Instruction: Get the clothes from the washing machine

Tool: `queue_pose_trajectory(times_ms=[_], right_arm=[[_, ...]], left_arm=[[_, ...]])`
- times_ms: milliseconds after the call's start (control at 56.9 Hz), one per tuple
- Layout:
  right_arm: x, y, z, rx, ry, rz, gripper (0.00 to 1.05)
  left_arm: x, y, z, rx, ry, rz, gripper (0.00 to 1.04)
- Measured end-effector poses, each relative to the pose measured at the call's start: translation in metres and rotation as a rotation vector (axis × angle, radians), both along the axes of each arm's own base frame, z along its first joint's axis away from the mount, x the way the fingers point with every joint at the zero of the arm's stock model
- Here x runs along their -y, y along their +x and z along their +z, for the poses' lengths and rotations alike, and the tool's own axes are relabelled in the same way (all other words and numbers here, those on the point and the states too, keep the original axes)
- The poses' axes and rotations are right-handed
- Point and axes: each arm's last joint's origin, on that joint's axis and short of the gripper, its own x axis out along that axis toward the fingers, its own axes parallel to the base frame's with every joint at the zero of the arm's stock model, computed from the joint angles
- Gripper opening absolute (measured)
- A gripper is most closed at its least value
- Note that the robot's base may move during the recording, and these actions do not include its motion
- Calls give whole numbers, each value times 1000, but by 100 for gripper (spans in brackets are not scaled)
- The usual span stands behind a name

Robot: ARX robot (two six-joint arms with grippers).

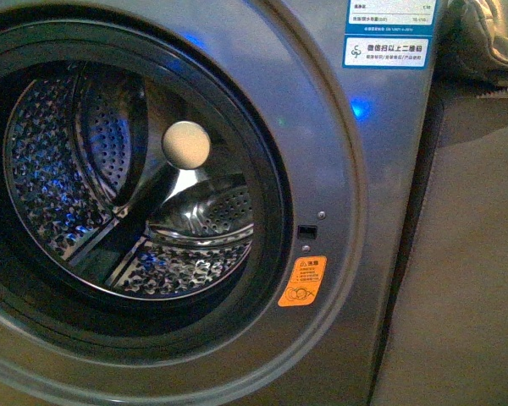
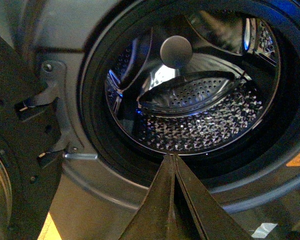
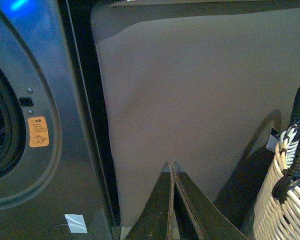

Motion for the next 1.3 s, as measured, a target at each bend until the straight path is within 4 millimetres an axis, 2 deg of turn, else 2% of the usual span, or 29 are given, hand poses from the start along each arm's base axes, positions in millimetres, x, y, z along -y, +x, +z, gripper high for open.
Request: queue_pose_trajectory(times_ms=[334,879,967,1108,1143,1231,1301], right_arm=[[0,0,0,0,0,0,2],[0,0,0,0,0,0,2],[0,0,0,0,0,0,2],[0,0,0,0,0,0,2],[0,0,0,0,-1,0,8],[0,0,0,0,-1,0,31],[0,0,0,0,-1,0,43]], left_arm=[[0,-15,-30,7,0,-2,4],[0,-26,-48,22,0,0,4],[0,-34,-52,-4,0,-2,4],[0,-37,-50,19,0,-2,4],[0,-37,-50,20,0,-2,7],[0,-37,-50,21,0,-2,30],[0,-37,-50,21,0,-2,43]])
